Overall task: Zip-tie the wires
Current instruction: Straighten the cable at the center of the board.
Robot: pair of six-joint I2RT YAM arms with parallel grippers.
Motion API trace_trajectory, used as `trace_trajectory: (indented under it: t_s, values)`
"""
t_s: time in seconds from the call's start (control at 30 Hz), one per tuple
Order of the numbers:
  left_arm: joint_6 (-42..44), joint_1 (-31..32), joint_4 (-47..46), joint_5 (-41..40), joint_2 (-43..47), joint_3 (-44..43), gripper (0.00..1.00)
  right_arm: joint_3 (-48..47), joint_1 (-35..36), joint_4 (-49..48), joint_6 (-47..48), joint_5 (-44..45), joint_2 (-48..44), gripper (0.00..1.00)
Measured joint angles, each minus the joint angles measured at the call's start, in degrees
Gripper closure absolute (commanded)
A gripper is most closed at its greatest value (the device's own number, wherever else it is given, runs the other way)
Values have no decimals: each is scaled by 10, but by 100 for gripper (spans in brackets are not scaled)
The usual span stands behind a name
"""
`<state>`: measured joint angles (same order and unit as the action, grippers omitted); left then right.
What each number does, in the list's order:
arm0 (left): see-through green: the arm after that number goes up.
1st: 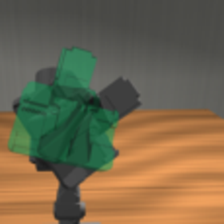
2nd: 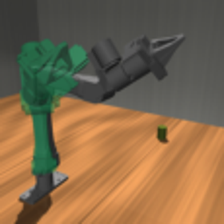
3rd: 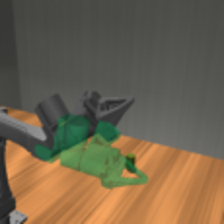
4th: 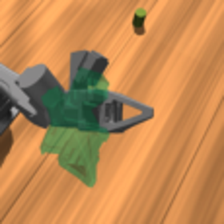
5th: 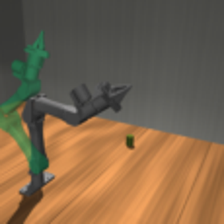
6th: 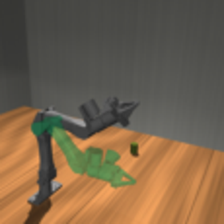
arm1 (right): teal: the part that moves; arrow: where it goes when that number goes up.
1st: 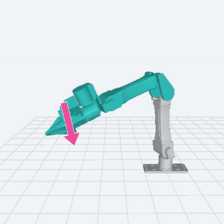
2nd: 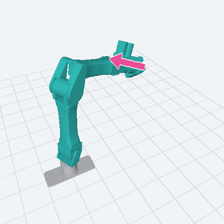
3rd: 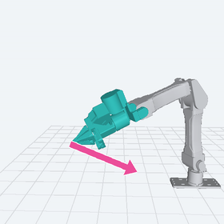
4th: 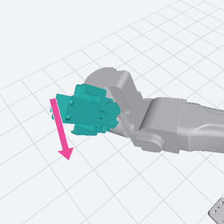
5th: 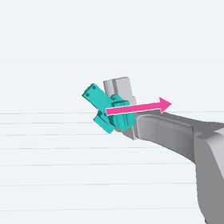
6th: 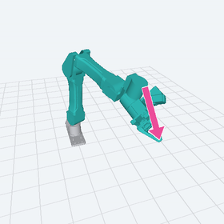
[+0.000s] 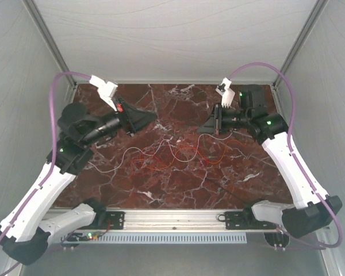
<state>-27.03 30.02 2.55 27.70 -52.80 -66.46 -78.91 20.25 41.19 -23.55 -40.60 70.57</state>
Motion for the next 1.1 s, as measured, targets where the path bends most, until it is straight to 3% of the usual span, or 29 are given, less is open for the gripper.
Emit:
trace_trajectory:
  t_s: [0.13, 0.33, 0.57, 0.73, 0.87, 1.1]
  values:
    - [-21, 20, 51, 0, -9, 18, 100, 37, 0, 60, 46, 46, -29, 100]
    - [-31, 24, 83, -32, -7, 16, 100, 66, -11, 116, 85, 186, -53, 100]
    - [-50, 59, 82, -51, -39, 16, 100, 58, -60, 147, 119, 326, -42, 100]
    - [-60, 101, 67, -60, -89, 15, 100, 22, -85, 162, 122, 378, -27, 100]
    - [-63, 116, 57, -59, -116, 9, 100, -12, -94, 162, 126, 352, -29, 100]
    - [-60, 118, 26, -79, -89, 9, 100, 3, -48, 101, 108, 122, -62, 100]
